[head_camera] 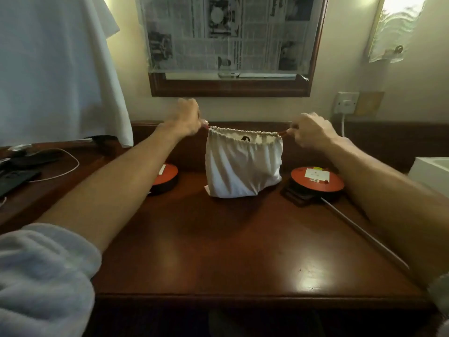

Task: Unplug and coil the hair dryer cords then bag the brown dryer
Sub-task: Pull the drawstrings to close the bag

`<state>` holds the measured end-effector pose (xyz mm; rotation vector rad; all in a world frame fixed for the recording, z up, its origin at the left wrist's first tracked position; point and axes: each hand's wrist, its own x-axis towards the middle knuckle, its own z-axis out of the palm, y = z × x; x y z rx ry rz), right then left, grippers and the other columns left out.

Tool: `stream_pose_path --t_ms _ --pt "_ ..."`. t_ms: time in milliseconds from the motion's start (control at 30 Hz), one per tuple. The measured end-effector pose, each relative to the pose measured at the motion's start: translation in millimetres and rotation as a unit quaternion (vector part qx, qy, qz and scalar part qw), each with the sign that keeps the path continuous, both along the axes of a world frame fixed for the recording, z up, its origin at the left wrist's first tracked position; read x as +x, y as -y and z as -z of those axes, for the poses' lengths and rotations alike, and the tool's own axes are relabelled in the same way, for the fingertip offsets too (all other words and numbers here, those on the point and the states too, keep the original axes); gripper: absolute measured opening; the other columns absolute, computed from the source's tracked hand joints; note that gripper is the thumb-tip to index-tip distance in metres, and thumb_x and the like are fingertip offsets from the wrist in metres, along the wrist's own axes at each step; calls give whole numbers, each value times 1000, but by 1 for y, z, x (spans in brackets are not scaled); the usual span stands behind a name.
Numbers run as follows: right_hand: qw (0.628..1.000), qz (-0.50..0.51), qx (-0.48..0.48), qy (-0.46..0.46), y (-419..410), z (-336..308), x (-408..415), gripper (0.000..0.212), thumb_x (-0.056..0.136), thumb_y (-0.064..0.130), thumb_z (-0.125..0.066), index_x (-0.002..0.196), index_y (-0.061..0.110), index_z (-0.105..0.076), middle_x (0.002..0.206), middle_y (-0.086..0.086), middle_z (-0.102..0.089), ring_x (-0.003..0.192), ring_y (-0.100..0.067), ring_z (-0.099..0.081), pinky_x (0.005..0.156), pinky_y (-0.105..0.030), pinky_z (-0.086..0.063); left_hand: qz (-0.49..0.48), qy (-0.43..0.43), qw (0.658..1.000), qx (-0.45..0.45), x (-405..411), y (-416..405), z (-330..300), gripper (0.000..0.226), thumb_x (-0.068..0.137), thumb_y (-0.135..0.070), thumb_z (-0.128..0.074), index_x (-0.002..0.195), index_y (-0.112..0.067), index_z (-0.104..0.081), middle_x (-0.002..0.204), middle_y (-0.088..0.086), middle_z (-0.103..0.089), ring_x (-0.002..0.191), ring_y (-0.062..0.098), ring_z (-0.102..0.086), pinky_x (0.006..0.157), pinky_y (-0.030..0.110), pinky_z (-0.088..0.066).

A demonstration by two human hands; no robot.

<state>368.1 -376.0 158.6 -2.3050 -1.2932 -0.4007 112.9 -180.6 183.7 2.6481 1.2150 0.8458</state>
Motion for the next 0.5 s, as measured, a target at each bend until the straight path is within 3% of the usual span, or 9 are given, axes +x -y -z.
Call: stream_pose_path --t_ms 167,500 --pt "999 2 39 -19 10 -6 11 21 95 34 -63 85 19 -73 90 -11 -69 82 -31 -64 76 -43 -55 -14 11 999 28 -17 -20 10 31 92 -34 -72 87 -3 -73 78 10 -67 71 21 -61 68 34 -45" --pt "998 2 37 -55 38 -8 38 21 96 32 -64 80 21 -73 86 -5 -70 84 -27 -66 82 -49 -58 -2 18 999 32 -45 -42 7 32 94 -31 -69 79 -3 -72 79 14 -70 76 25 -68 74 42 -55"
